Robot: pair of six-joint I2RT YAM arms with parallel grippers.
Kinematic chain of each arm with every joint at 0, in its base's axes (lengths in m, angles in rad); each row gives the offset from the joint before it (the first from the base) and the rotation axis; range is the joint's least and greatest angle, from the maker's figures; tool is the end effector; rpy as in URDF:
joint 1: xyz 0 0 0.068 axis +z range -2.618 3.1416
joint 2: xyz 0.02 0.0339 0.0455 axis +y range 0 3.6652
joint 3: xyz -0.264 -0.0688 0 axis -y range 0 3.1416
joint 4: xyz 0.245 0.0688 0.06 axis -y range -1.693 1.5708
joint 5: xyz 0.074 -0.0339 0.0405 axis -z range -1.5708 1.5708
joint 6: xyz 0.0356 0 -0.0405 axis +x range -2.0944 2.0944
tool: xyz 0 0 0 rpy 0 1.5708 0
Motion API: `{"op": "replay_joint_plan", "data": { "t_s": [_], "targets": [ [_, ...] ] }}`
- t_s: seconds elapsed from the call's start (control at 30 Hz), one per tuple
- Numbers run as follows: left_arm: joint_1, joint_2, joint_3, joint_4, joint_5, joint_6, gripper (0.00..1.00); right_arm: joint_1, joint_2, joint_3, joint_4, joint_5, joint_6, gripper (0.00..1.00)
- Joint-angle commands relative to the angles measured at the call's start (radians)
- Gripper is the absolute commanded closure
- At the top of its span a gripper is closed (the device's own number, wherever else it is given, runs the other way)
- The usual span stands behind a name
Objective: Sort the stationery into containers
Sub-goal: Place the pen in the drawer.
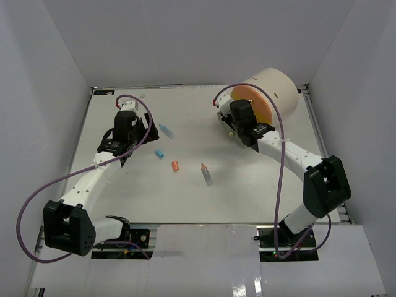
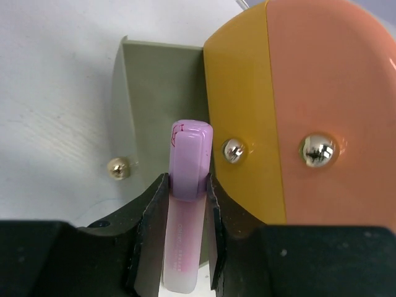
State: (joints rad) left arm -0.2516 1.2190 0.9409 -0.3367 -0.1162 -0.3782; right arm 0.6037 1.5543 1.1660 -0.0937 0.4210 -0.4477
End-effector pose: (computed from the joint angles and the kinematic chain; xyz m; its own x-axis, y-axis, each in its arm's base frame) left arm 0.2629 -0.0633 0.2887 -0.5766 -0.2305 -0.7839 -0.0617 0.9689 -0.2395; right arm 0.3042 0.1921 0.2909 -0.2488 -0.6515 -0.7167 -0.3635 0.7487 -0.5543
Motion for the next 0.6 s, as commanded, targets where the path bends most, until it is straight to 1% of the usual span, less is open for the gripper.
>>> {"op": "replay_joint_plan", "data": {
  "t_s": [0.0,0.2,0.23,0.27,0.3,0.4,0.43,0.5,0.57],
  "targets": [
    [0.002,-0.039,-0.002,0.007,-0.011,0.010,0.02,-0.031,0.059,0.072,0.068,-0.004,-0.128,0.79],
    [0.003,-0.042,-0.002,0.008,-0.013,0.013,0.02,-0.051,0.130,0.139,0.069,-0.025,-0.141,0.66],
    [0.002,-0.044,-0.005,0.010,-0.013,0.013,0.02,-0.051,0.132,0.142,0.069,-0.030,-0.135,0.61],
    [0.003,-0.045,-0.004,0.010,-0.016,0.013,0.02,-0.051,0.125,0.149,0.069,-0.037,-0.128,0.59],
    [0.003,-0.047,-0.004,0.010,-0.016,0.012,0.02,-0.051,0.121,0.149,0.069,-0.047,-0.114,0.54],
    [0.002,-0.047,-0.004,0.010,-0.014,0.013,0.02,-0.051,0.099,0.161,0.051,-0.076,-0.086,0.42],
    [0.003,-0.047,-0.004,0.010,-0.014,0.012,0.02,-0.051,0.093,0.161,0.046,-0.076,-0.068,0.37],
    [0.003,-0.049,-0.005,0.010,-0.013,0.013,0.02,-0.050,0.070,0.159,0.025,-0.082,-0.039,0.29],
    [0.003,-0.049,-0.005,0.010,-0.011,0.010,0.02,-0.041,0.035,0.153,0.008,-0.090,0.024,0.26]
  ]
}}
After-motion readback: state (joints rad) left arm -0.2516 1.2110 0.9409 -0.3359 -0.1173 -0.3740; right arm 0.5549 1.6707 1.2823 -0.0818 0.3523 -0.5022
